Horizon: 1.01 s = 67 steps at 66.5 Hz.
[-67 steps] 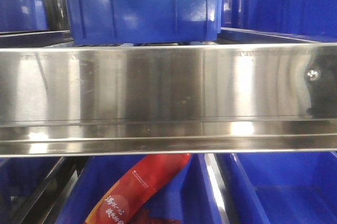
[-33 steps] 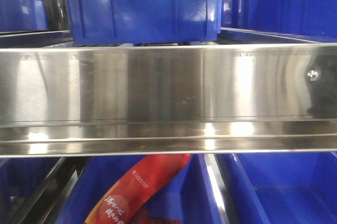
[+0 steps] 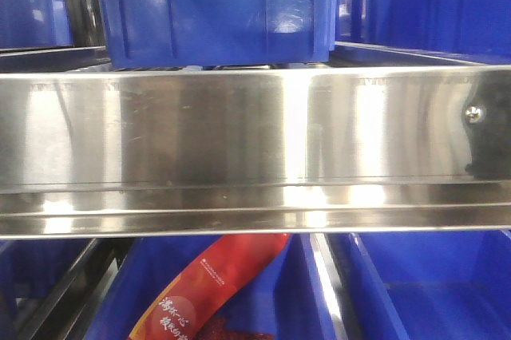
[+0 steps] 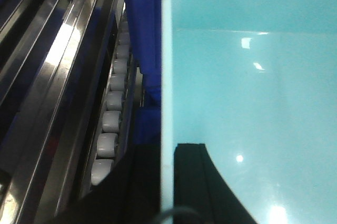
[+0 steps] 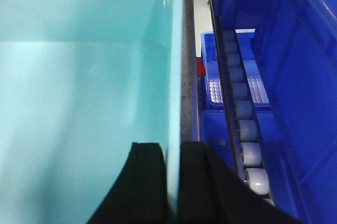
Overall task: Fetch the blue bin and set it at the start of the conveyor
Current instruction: 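Lift the light-blue bin with both grippers off the shelf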
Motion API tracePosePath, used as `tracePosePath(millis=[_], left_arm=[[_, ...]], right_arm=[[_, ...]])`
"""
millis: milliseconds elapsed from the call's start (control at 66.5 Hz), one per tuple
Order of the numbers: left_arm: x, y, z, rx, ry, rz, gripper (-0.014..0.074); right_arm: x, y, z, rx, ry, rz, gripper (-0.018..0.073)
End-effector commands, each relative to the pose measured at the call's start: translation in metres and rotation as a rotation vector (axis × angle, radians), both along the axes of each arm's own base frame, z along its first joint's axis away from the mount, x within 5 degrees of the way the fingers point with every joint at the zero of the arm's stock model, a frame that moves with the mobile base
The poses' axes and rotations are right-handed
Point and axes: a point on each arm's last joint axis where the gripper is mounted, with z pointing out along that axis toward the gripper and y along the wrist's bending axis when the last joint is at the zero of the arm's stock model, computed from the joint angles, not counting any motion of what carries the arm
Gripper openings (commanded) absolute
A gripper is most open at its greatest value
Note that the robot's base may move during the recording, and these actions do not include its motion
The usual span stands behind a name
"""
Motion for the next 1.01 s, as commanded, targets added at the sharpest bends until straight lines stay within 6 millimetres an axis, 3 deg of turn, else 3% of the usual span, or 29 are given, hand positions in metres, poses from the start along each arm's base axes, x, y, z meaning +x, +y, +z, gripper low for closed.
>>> tracePosePath(millis=[0,992], left_arm=[[-0.0028,-0.001,0.0076,0.004,-0.055,-0.025,-0.0111],[-0.0026,-0.0007,0.0079,0.009,-0.058,-0.024,-0.0111]], right_arm=[[-0.0007,0.0011,0.0067,-0.003,-0.059,0.026,-0.0154],[-0.0007,0.0011,0.0067,-0.003,-0.059,0.026,-0.0154]])
